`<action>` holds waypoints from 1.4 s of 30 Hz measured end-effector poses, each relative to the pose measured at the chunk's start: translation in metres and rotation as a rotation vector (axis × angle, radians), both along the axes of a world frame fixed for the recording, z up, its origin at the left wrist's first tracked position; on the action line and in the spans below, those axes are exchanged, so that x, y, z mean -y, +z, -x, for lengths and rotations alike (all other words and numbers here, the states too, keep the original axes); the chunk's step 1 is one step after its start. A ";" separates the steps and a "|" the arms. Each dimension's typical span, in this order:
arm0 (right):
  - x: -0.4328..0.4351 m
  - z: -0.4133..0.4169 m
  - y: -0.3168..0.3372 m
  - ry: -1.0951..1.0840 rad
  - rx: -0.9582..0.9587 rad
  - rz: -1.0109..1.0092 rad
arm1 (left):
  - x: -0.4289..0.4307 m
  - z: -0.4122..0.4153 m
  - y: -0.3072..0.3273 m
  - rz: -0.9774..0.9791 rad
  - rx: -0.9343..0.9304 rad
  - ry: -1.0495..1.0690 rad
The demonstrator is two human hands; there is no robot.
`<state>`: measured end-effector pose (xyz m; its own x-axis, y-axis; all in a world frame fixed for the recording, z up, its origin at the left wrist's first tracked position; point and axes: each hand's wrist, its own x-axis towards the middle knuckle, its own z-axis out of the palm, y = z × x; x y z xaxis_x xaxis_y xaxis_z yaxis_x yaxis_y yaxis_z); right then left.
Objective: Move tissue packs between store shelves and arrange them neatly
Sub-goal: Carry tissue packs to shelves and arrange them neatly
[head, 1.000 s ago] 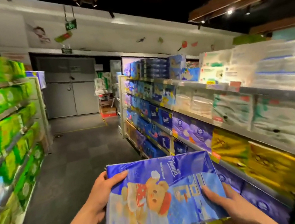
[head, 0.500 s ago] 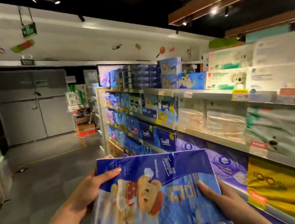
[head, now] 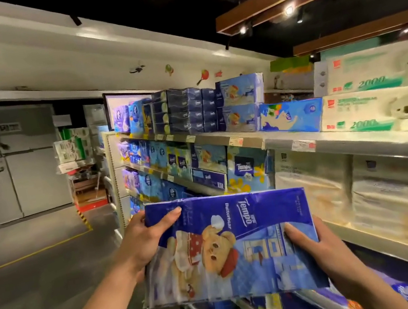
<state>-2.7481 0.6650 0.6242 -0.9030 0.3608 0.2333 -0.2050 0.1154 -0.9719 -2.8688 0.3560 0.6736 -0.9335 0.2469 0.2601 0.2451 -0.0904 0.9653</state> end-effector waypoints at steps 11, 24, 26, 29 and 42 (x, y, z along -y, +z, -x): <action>0.033 0.258 0.036 -0.209 -0.143 -0.100 | -0.014 0.317 0.029 -0.037 -0.114 -0.127; 0.045 0.431 0.128 -0.572 -0.193 -0.467 | -0.062 0.572 0.117 0.053 -0.298 -0.378; 0.034 0.447 0.148 -0.604 -0.219 -0.516 | -0.075 0.593 0.132 0.024 -0.329 -0.377; 0.016 0.469 0.173 -0.640 -0.245 -0.609 | -0.098 0.618 0.150 -0.036 -0.324 -0.406; -0.070 0.590 0.238 -0.734 -0.240 -0.666 | -0.222 0.759 0.204 -0.102 -0.441 -0.591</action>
<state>-3.3383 0.7354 0.8625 -0.4141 0.5373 0.7347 -0.0474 0.7933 -0.6069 -3.6280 0.5783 0.8778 -0.4565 0.6298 0.6285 0.4907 -0.4110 0.7683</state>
